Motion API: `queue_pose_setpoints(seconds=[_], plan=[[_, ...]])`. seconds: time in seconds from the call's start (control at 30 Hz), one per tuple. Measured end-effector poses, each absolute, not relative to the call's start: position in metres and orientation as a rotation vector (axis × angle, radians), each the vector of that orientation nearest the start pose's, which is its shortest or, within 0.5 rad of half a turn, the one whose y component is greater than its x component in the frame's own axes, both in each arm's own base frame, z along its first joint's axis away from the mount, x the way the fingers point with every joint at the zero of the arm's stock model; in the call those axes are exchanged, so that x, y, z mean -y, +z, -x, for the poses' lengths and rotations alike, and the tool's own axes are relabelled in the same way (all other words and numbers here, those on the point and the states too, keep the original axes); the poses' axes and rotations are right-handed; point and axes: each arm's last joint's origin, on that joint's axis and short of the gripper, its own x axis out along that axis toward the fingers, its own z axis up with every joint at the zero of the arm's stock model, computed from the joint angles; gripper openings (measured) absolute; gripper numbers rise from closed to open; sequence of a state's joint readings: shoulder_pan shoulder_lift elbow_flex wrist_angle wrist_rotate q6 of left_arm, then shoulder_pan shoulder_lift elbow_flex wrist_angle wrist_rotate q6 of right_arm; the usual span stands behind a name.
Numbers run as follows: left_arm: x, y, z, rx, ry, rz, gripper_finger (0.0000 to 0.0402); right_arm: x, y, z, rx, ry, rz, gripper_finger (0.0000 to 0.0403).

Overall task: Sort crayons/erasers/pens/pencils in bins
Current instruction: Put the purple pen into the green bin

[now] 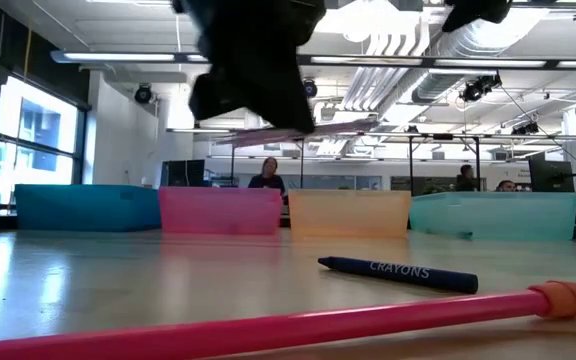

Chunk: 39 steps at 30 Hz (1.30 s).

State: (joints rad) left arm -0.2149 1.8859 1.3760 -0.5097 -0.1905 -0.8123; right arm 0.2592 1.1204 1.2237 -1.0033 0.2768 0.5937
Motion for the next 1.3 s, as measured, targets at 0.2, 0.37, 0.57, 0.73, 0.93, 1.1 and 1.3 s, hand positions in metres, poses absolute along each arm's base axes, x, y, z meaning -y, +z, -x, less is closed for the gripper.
queue_pose_setpoints(seconds=[0.2, 0.37, 0.57, 0.73, 0.93, 1.1, 1.3], plan=[[0.047, 0.225, -0.395, -0.830, 0.343, 0.531, 0.0017, -0.049, 0.363, -0.190, -0.725, -0.218, -0.373, 0.0192], [0.023, 0.239, -0.404, -0.723, 0.264, 0.526, 0.0017, -0.051, 0.375, -0.184, -0.626, -0.169, -0.406, 0.0192], [-0.009, 0.252, -0.414, -0.586, 0.149, 0.542, 0.0017, -0.052, 0.392, -0.173, -0.494, -0.110, -0.453, 0.0192], [-0.035, 0.266, -0.419, -0.442, 0.030, 0.570, 0.0017, -0.049, 0.403, -0.164, -0.383, -0.148, -0.472, 0.0192], [-0.062, 0.280, -0.421, -0.304, -0.067, 0.603, 0.0017, -0.044, 0.412, -0.157, -0.271, -0.215, -0.548, 0.0192], [-0.081, 0.290, -0.419, -0.212, -0.118, 0.617, 0.0017, -0.039, 0.418, -0.153, -0.176, -0.307, -0.558, 0.0192], [-0.098, 0.303, -0.416, -0.099, -0.190, 0.622, 0.0017, -0.035, 0.419, -0.152, -0.115, -0.433, -0.543, 0.0192]])
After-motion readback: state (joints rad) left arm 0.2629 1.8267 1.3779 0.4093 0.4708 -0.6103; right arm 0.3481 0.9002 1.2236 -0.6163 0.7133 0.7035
